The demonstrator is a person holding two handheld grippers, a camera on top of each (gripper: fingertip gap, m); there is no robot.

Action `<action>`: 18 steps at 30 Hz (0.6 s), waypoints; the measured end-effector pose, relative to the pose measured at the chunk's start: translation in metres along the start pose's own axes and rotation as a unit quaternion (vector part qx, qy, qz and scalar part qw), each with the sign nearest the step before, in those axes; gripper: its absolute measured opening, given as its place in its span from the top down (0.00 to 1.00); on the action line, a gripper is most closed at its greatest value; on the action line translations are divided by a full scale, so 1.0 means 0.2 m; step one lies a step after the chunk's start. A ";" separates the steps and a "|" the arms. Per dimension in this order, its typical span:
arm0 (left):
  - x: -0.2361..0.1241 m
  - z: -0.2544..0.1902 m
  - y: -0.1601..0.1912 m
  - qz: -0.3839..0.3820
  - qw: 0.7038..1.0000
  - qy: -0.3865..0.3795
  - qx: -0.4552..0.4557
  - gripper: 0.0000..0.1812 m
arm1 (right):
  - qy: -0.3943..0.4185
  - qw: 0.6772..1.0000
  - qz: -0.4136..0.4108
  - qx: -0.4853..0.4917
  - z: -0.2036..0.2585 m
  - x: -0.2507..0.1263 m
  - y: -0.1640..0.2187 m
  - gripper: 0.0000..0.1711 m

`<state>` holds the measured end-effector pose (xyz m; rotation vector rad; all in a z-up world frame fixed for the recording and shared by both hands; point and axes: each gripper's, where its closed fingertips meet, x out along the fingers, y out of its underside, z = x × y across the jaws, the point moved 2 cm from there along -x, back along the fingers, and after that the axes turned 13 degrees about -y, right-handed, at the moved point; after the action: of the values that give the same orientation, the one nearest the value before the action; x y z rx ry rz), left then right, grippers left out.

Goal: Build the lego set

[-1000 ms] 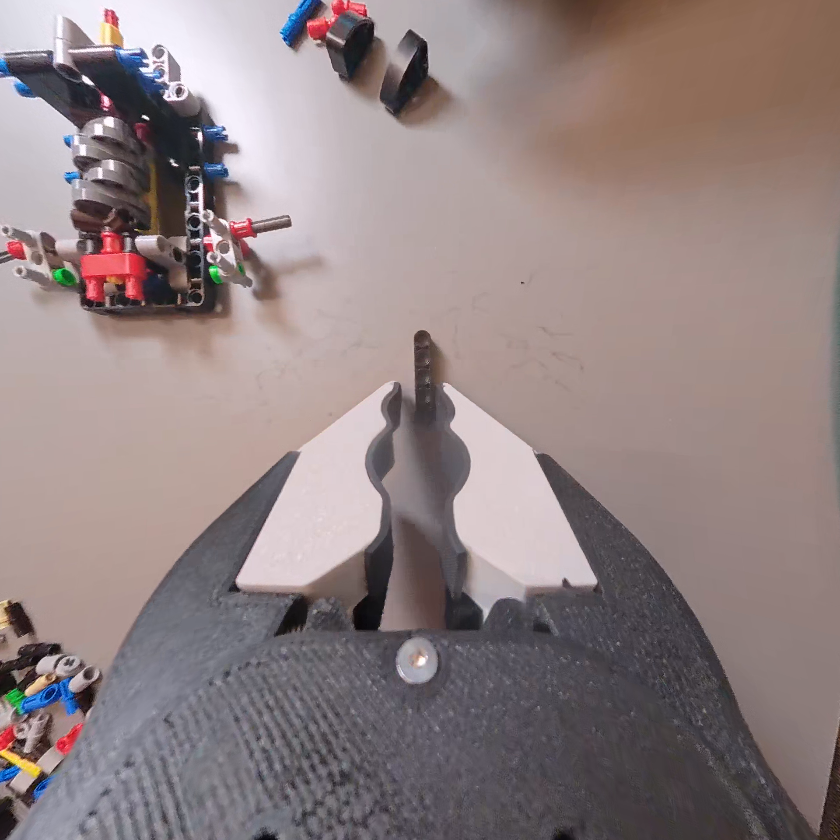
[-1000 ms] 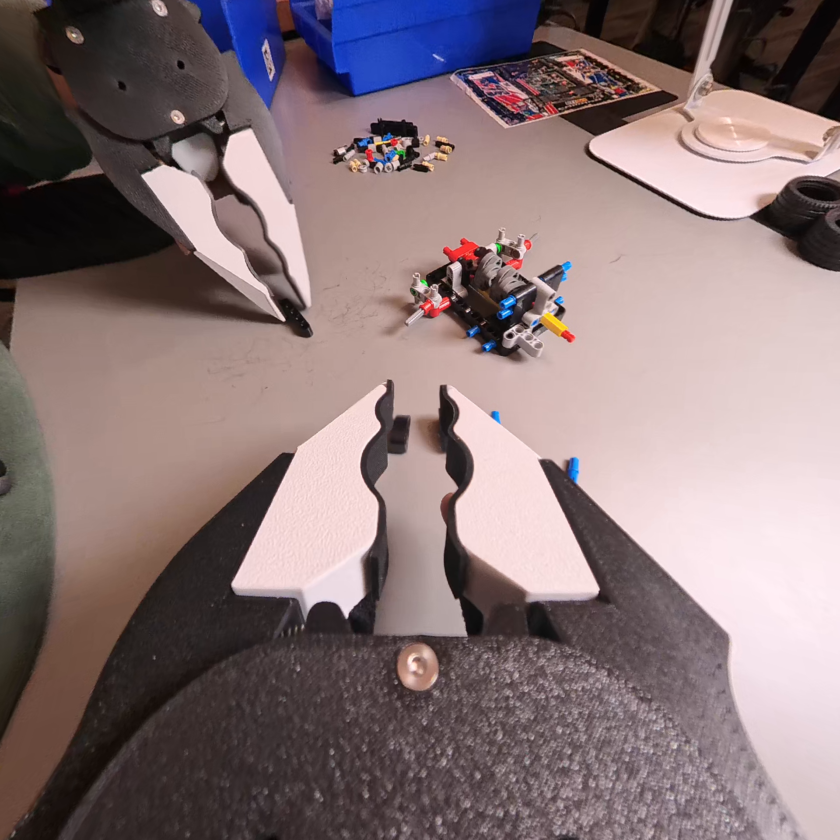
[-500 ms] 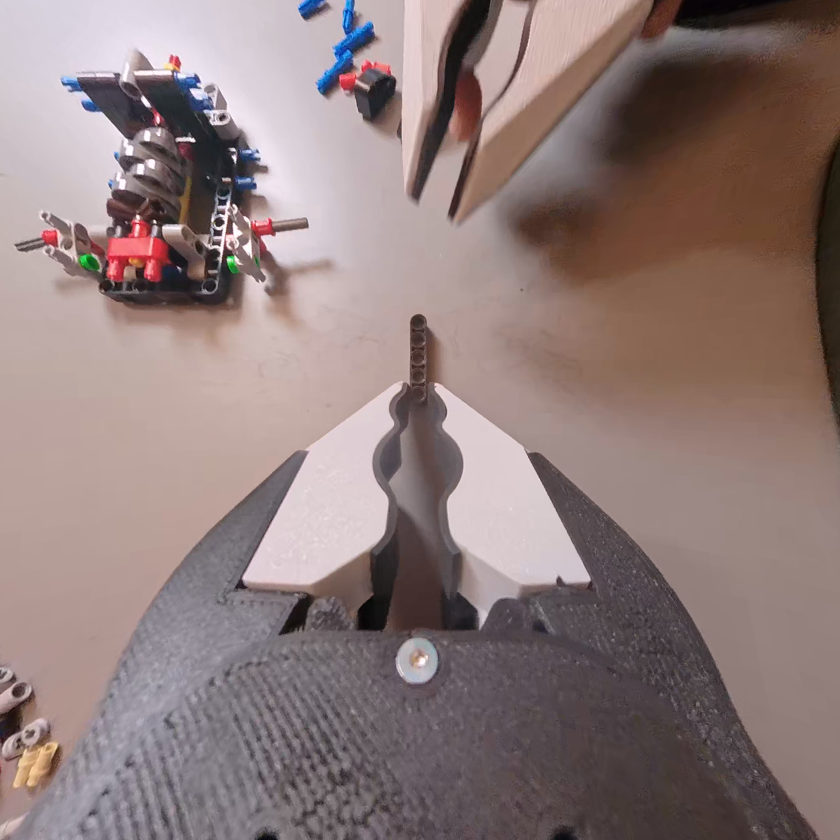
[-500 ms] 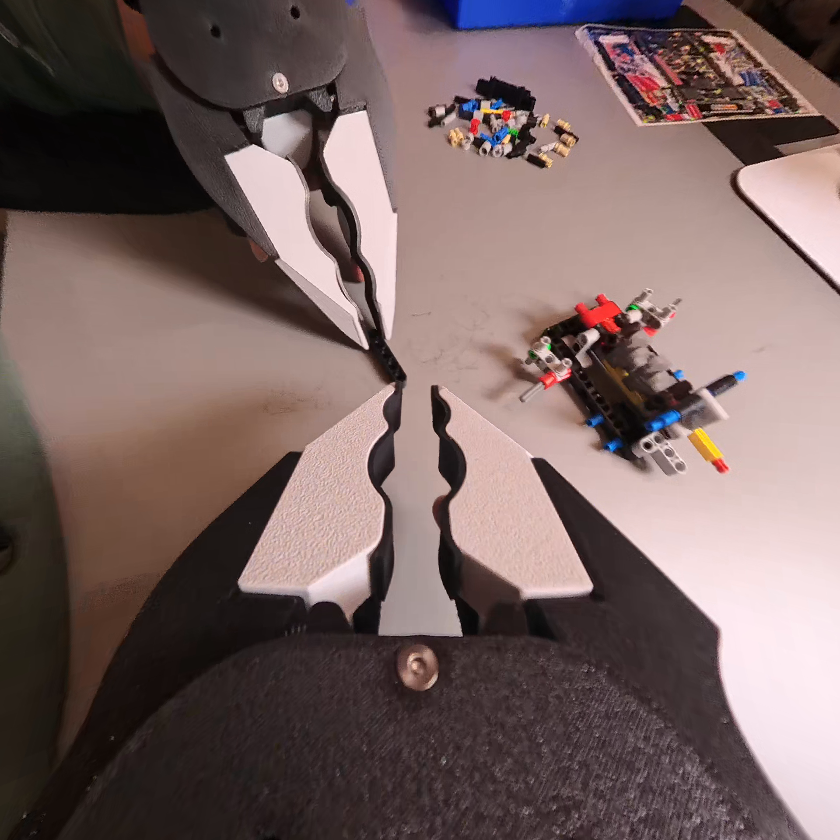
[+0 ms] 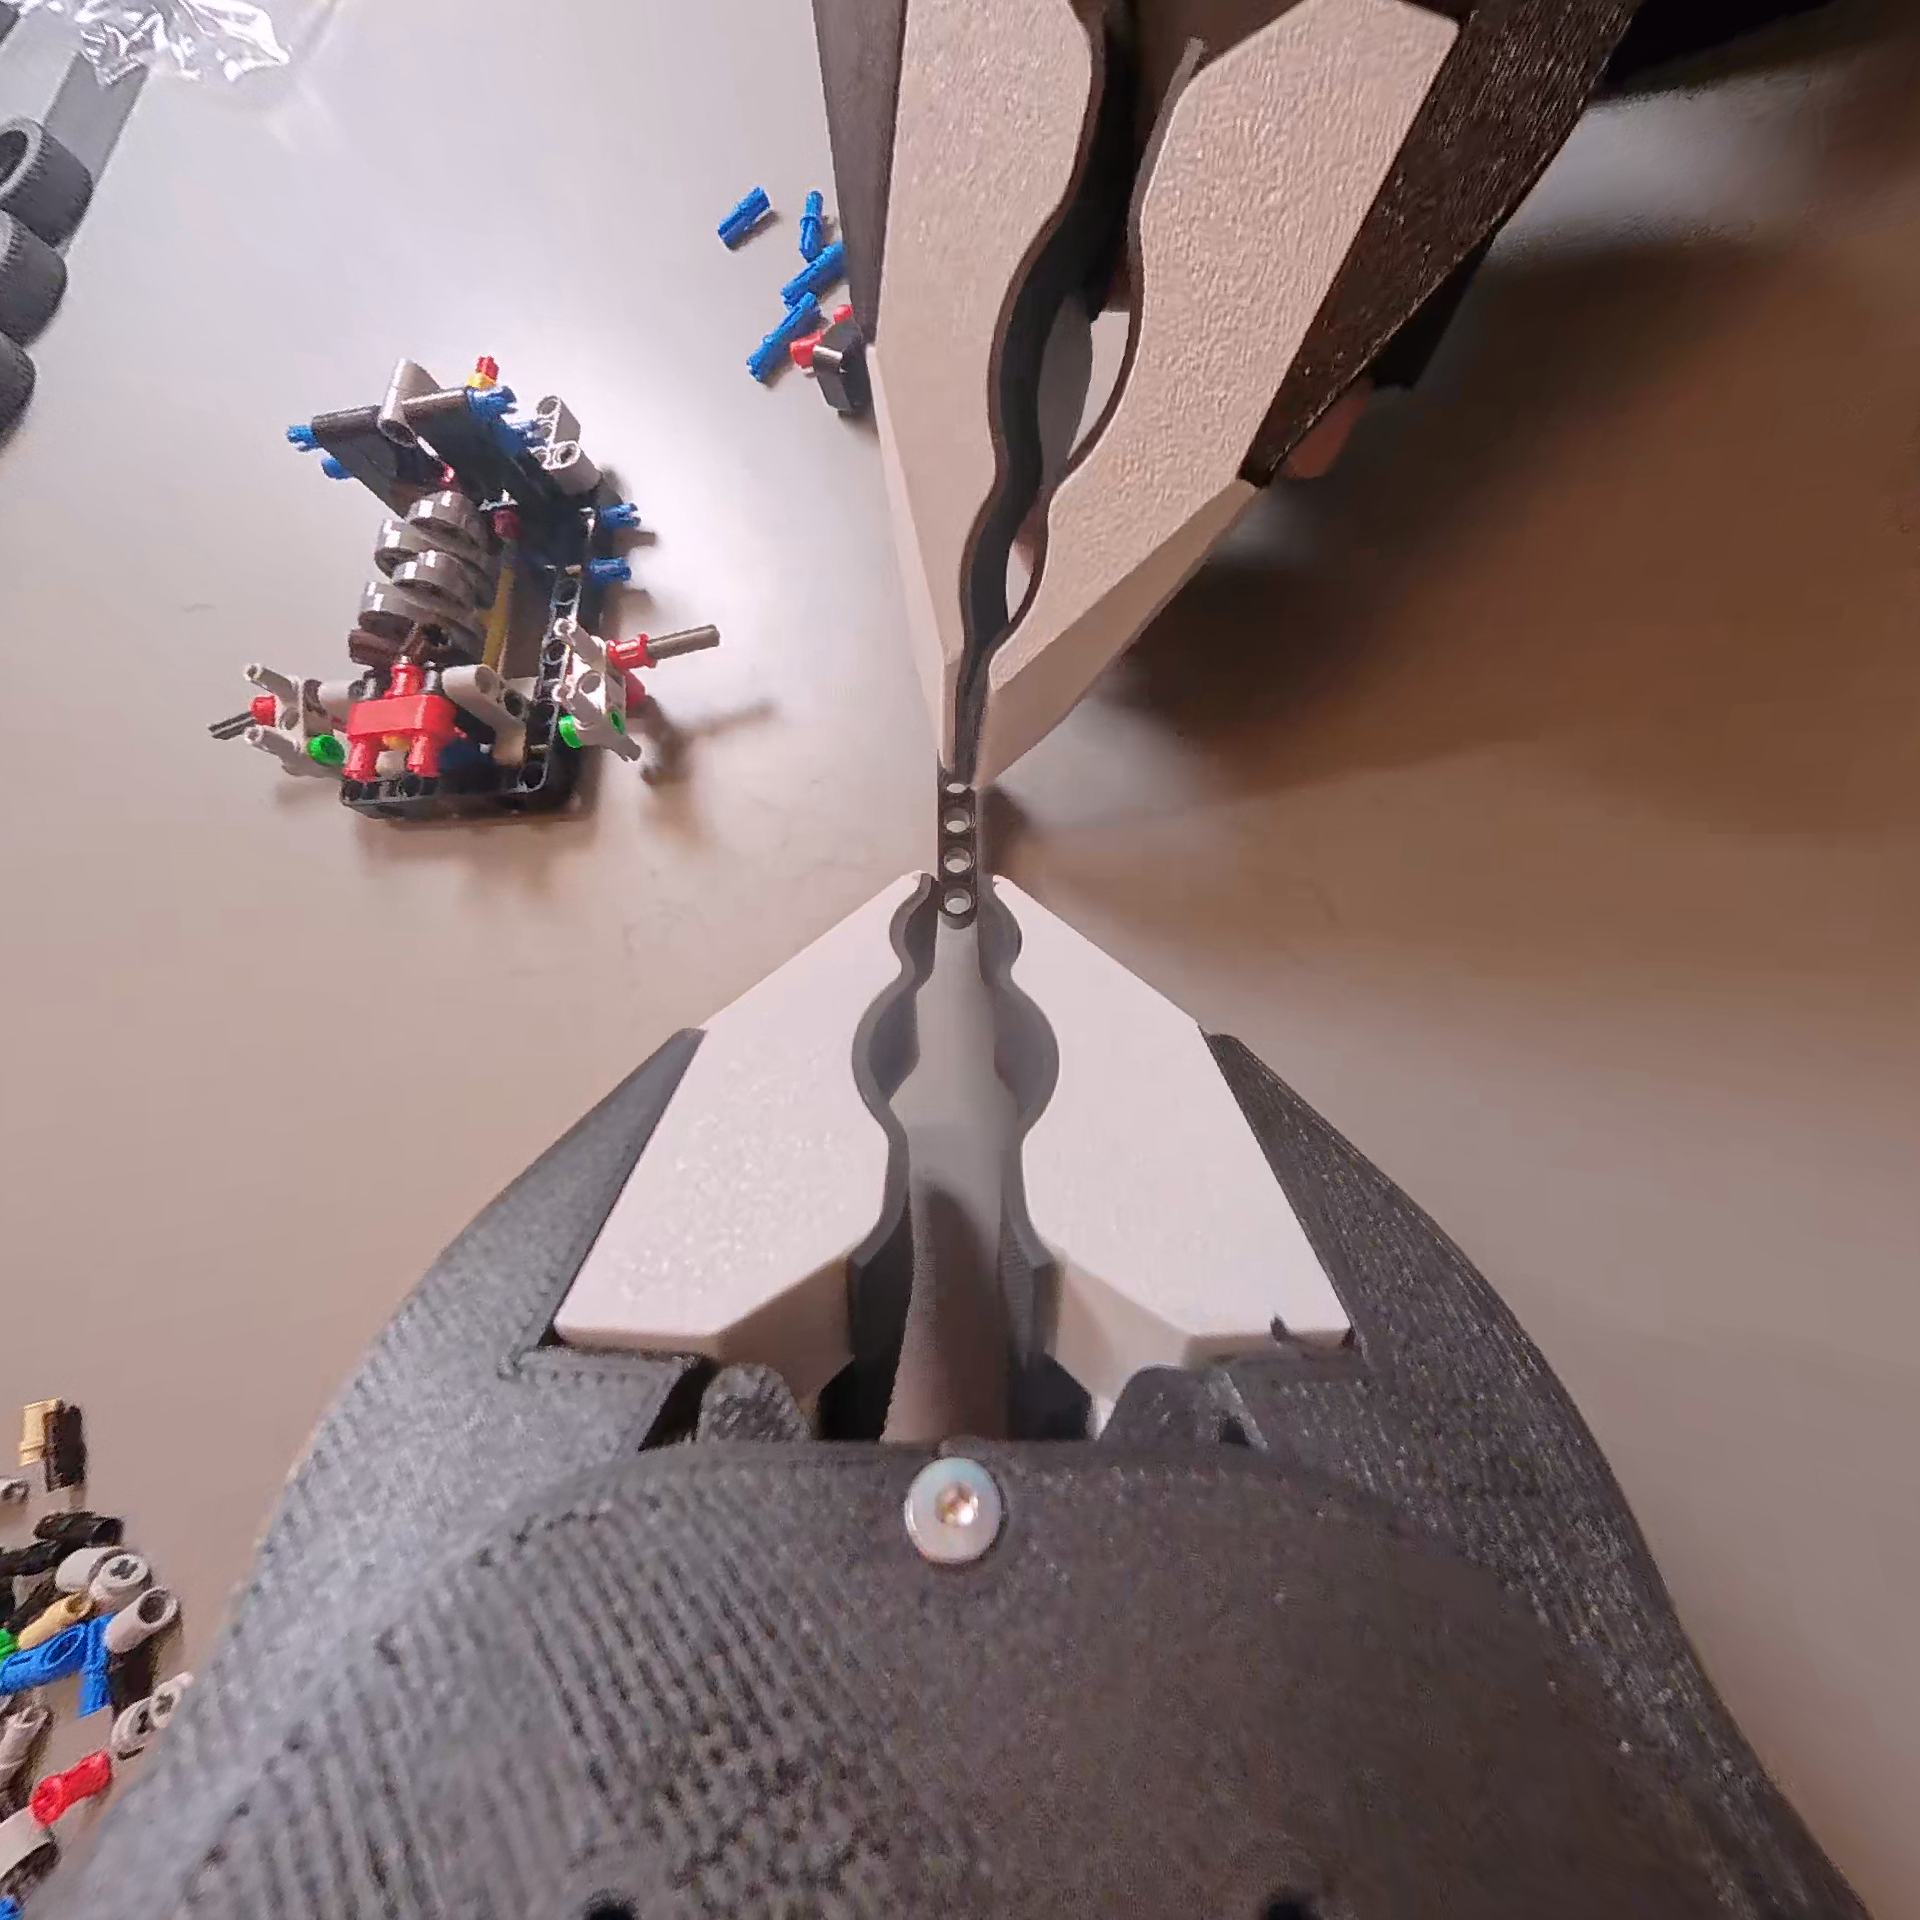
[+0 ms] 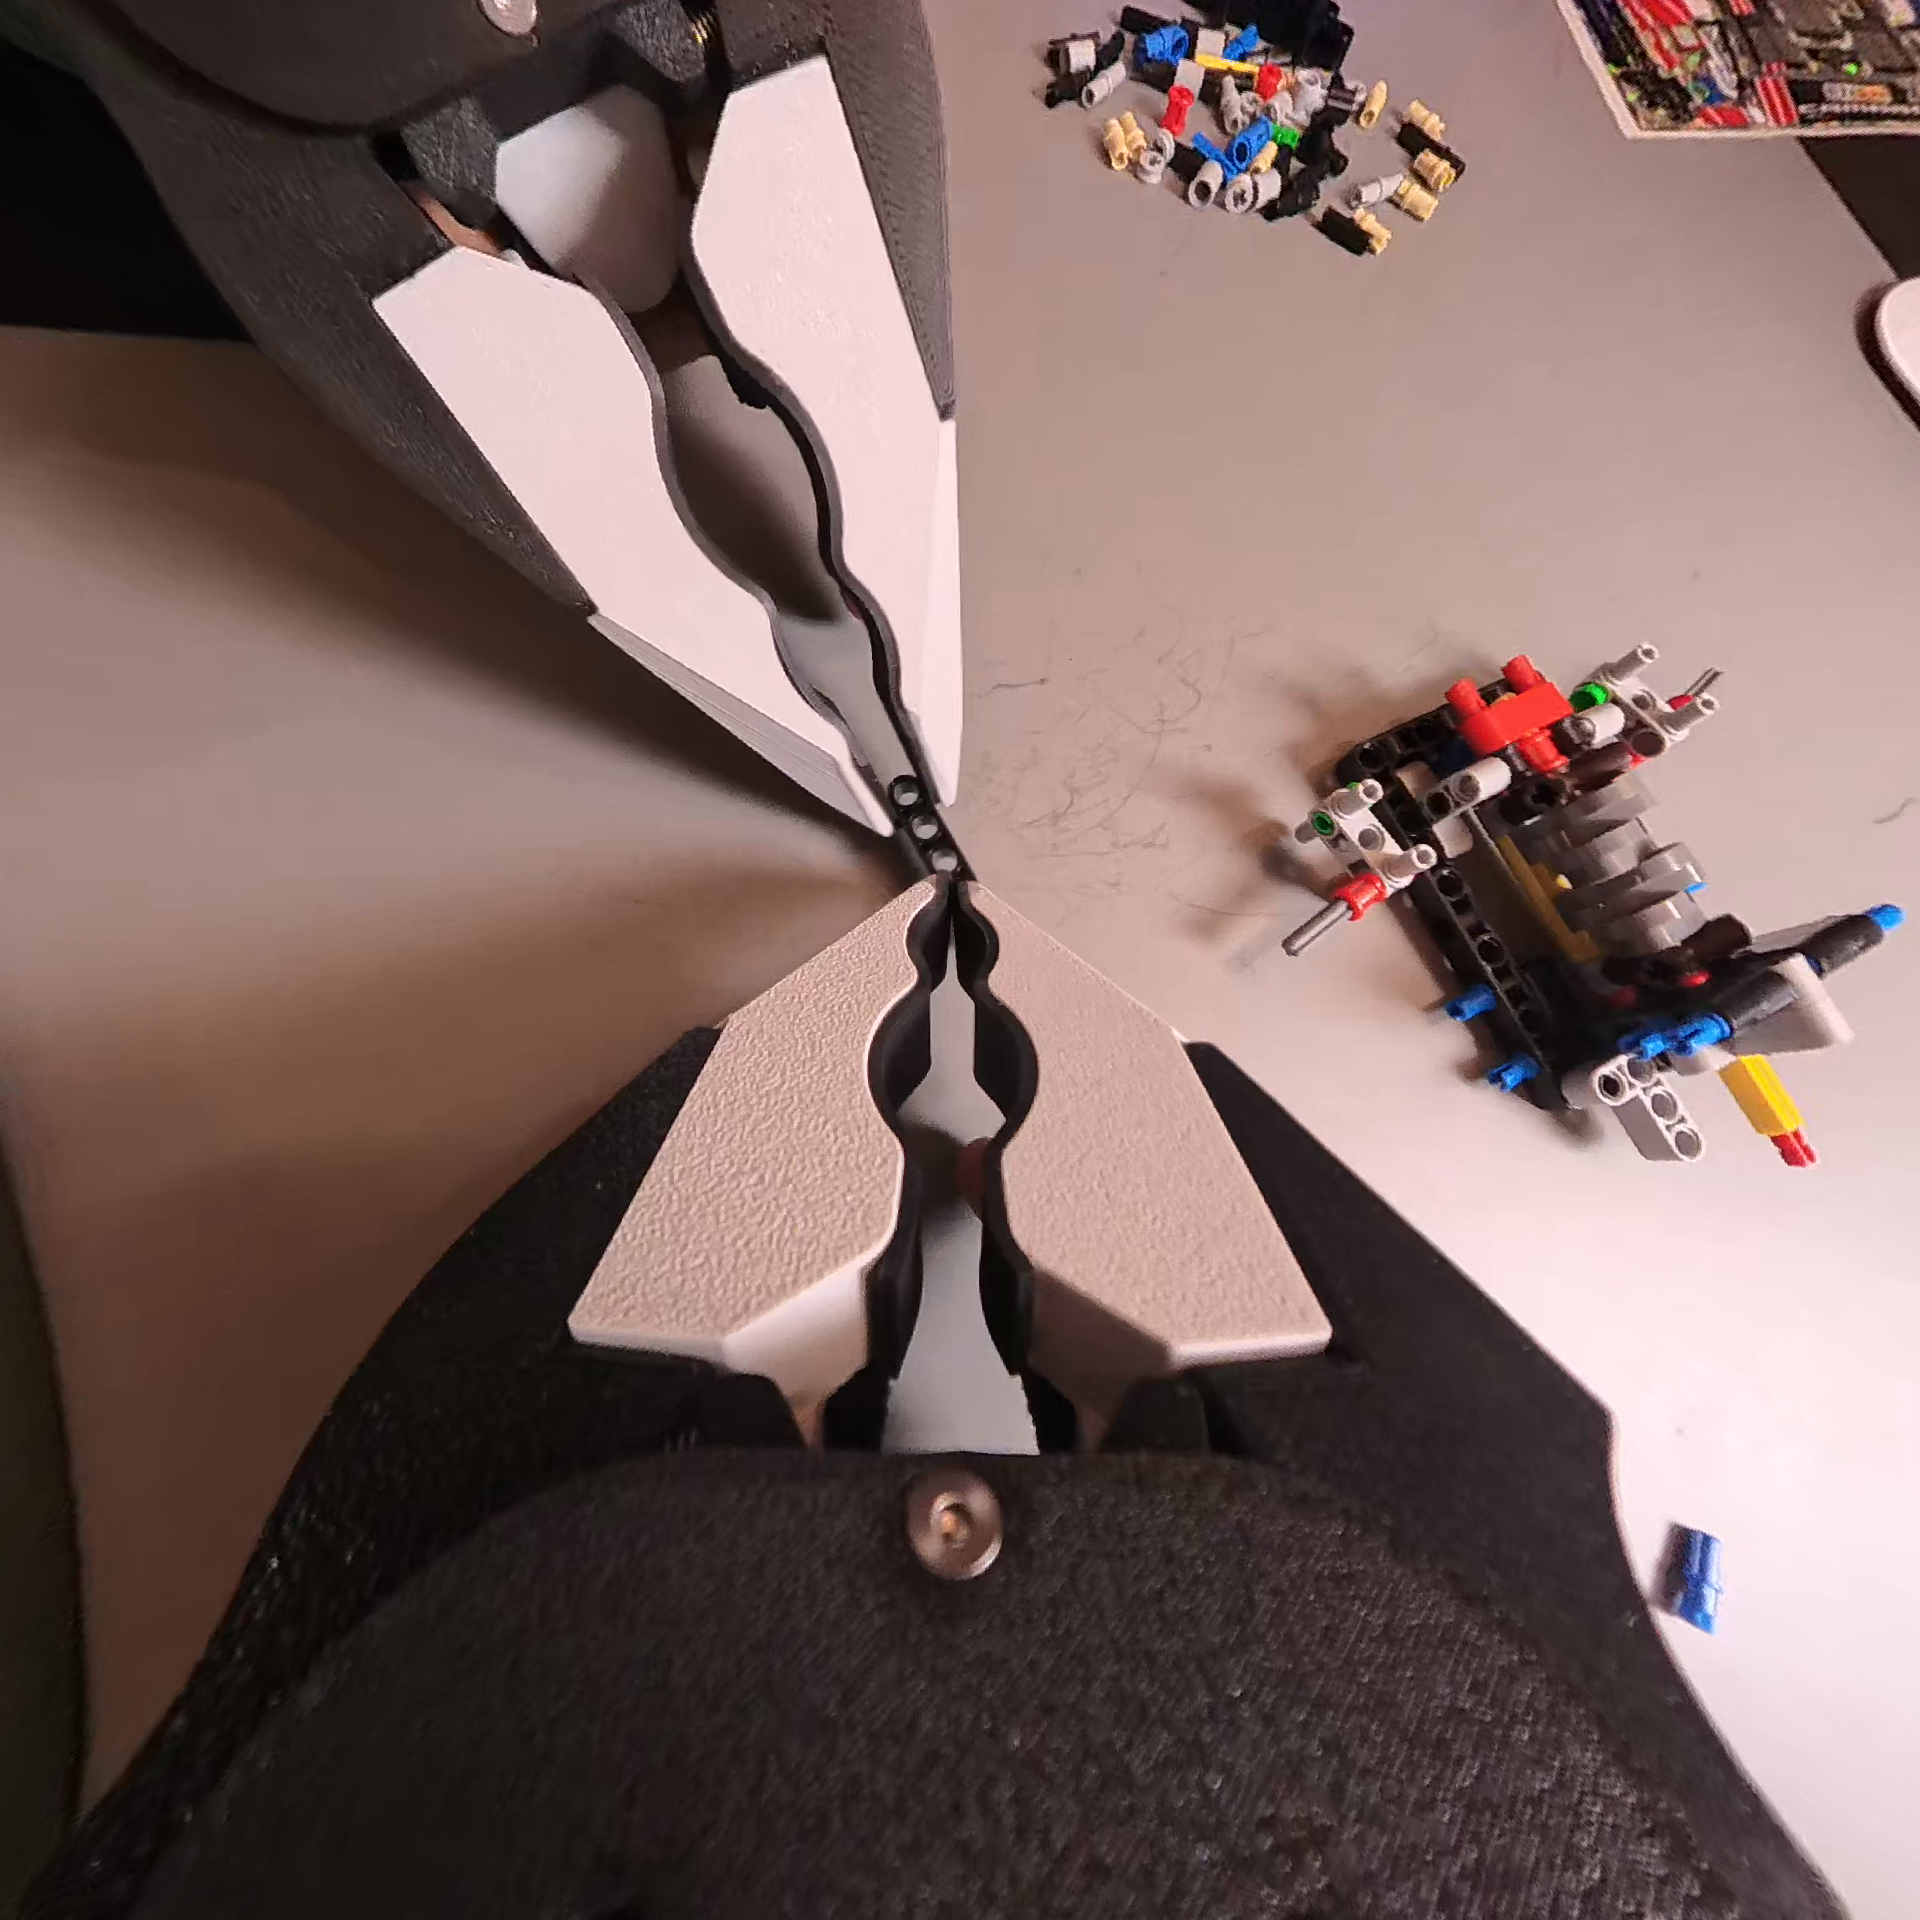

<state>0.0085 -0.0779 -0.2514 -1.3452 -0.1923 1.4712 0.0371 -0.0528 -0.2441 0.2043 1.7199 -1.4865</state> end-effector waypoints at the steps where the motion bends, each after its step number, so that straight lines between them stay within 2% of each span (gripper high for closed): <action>1: 0.00 0.00 0.00 -0.001 1.000 0.000 0.000 0.97 | 0.002 1.000 0.004 -0.002 0.00 0.00 0.00 1.00; 18: -0.02 -0.01 -0.03 -0.014 1.000 -0.004 0.000 0.97 | -0.015 1.000 -0.005 -0.018 0.04 0.03 -0.06 1.00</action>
<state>0.0119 -0.0796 -0.2448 -1.3309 -0.2155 1.4525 0.0289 -0.0650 -0.2381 0.1541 1.7253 -1.4590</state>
